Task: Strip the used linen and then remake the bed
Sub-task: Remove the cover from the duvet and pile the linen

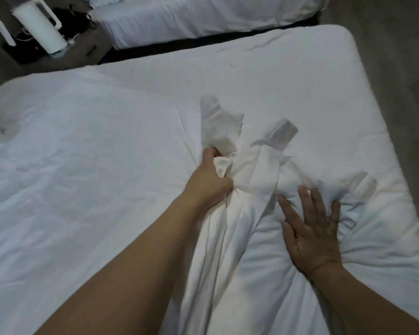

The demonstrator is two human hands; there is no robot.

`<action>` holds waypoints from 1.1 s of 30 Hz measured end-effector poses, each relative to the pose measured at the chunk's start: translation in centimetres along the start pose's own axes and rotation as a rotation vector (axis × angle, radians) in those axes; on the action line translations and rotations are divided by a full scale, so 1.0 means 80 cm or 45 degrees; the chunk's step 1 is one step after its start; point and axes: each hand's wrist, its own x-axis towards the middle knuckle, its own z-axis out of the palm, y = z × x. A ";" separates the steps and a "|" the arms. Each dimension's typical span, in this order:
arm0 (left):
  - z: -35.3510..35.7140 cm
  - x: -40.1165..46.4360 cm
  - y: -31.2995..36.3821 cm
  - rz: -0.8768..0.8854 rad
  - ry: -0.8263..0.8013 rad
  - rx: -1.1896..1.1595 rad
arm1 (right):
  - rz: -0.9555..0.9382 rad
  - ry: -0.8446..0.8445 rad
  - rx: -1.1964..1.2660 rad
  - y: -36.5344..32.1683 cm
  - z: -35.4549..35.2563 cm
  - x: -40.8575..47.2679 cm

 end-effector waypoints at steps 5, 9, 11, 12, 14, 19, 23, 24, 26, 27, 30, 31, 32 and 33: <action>0.032 -0.043 -0.027 0.205 0.025 0.085 | -0.022 -0.006 0.003 0.000 -0.003 -0.001; 0.039 -0.101 -0.054 0.178 0.011 0.424 | -0.001 -0.093 0.031 0.002 -0.019 0.005; 0.052 -0.139 -0.062 0.141 0.021 0.795 | 0.014 -0.166 0.041 0.003 -0.022 0.007; 0.057 -0.161 -0.068 0.149 0.065 0.894 | 0.046 -0.188 0.034 0.001 -0.023 0.011; 0.060 -0.197 -0.079 0.174 0.112 1.005 | 0.159 -0.164 0.025 -0.011 -0.034 0.023; 0.031 -0.216 -0.085 0.237 0.146 0.953 | 0.864 -0.507 0.484 -0.079 -0.105 0.096; -0.033 -0.227 -0.033 0.225 0.223 0.846 | 0.908 -0.218 0.640 -0.096 -0.160 0.140; -0.050 -0.230 -0.024 0.258 0.254 0.887 | 0.889 -0.109 0.718 -0.092 -0.175 0.141; -0.064 -0.234 -0.019 0.298 0.215 0.955 | 0.853 -0.004 0.805 -0.079 -0.197 0.137; -0.058 -0.235 -0.021 0.290 0.163 0.986 | 0.852 -0.051 0.819 -0.072 -0.202 0.134; 0.006 -0.245 -0.051 0.262 0.002 1.068 | 1.056 -0.428 1.007 -0.067 -0.196 0.117; 0.029 -0.251 -0.066 0.282 0.005 1.114 | 1.156 -0.542 1.097 -0.070 -0.193 0.111; 0.047 -0.255 -0.077 0.302 0.051 1.149 | 1.264 -0.623 1.224 -0.077 -0.191 0.105; 0.056 -0.259 -0.084 0.301 0.115 1.164 | 1.350 -0.661 1.365 -0.084 -0.187 0.101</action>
